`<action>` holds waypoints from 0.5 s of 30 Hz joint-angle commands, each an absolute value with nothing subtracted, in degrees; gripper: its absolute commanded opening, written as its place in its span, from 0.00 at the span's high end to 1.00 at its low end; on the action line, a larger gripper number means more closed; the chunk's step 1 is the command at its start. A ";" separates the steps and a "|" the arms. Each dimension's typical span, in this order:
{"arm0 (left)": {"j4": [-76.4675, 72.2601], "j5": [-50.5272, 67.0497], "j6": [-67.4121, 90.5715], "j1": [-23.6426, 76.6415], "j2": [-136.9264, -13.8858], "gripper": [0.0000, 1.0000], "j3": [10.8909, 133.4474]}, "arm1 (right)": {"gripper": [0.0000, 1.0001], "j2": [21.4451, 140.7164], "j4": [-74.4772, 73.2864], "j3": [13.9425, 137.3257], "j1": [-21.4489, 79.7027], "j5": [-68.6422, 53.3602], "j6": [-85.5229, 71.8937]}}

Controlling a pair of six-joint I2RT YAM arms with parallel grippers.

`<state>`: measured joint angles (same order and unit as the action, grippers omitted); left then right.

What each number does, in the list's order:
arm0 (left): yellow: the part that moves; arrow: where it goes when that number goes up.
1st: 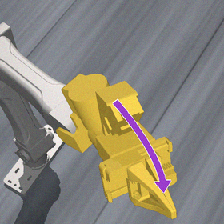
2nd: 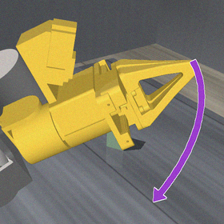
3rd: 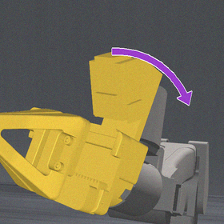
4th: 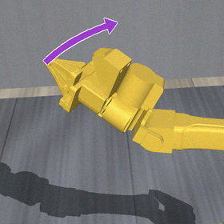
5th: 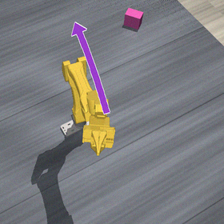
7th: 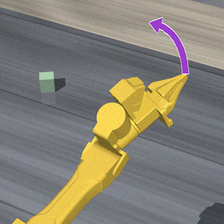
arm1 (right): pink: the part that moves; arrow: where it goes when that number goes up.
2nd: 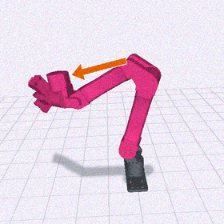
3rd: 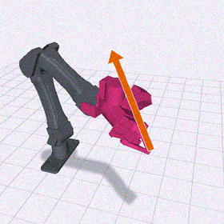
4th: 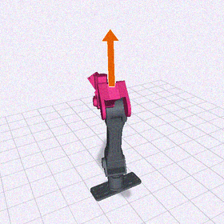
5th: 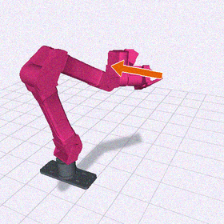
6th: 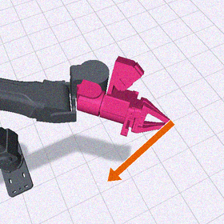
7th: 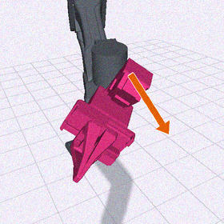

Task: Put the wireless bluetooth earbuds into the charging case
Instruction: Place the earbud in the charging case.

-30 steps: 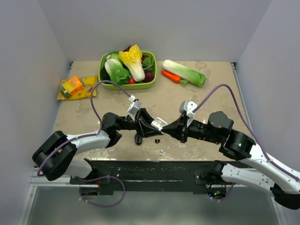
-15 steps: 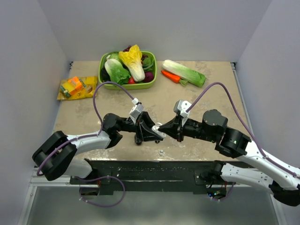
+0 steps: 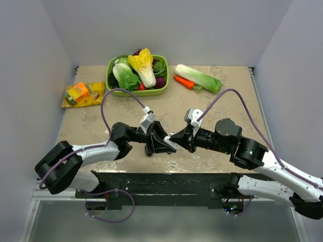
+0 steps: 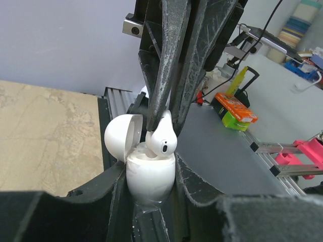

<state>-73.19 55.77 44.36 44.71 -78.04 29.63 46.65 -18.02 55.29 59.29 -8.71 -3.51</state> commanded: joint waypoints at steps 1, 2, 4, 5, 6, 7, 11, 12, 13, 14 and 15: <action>-108.72 55.11 43.42 45.00 -76.90 1.00 31.64 | 1.00 46.05 -17.05 56.25 60.20 -6.42 -2.37; -108.72 55.11 43.33 45.00 -76.90 1.00 31.55 | 1.00 45.97 -17.14 56.16 60.21 -6.07 -2.37; -108.72 54.93 43.16 44.91 -76.82 1.00 31.64 | 1.00 45.79 -17.40 56.16 60.29 -5.80 -2.37; -108.72 54.93 42.98 45.00 -76.90 1.00 31.73 | 1.00 45.79 -17.49 56.16 60.29 -5.63 -2.46; -108.72 54.84 42.80 45.00 -76.73 1.00 31.55 | 1.00 45.88 -17.58 56.16 60.38 -5.28 -2.46; -108.72 54.50 42.45 44.91 -76.64 1.00 31.38 | 1.00 45.88 -17.75 56.08 60.47 -5.27 -2.46; -108.72 53.70 41.66 44.74 -76.38 1.00 31.02 | 1.00 45.70 -17.93 55.81 60.73 -4.57 -2.72; -108.72 53.61 41.57 44.65 -76.29 1.00 30.94 | 1.00 45.62 -17.93 55.64 60.82 -4.57 -2.81; -108.72 53.44 41.40 44.65 -76.29 1.00 30.94 | 1.00 45.62 -18.02 55.72 60.82 -4.57 -2.81; -108.72 53.35 41.40 44.65 -76.29 1.00 30.94 | 1.00 45.79 -17.93 55.72 60.91 -4.48 -2.99; -108.72 53.35 41.40 44.65 -76.38 1.00 30.94 | 1.00 45.79 -18.02 55.72 60.91 -4.48 -3.08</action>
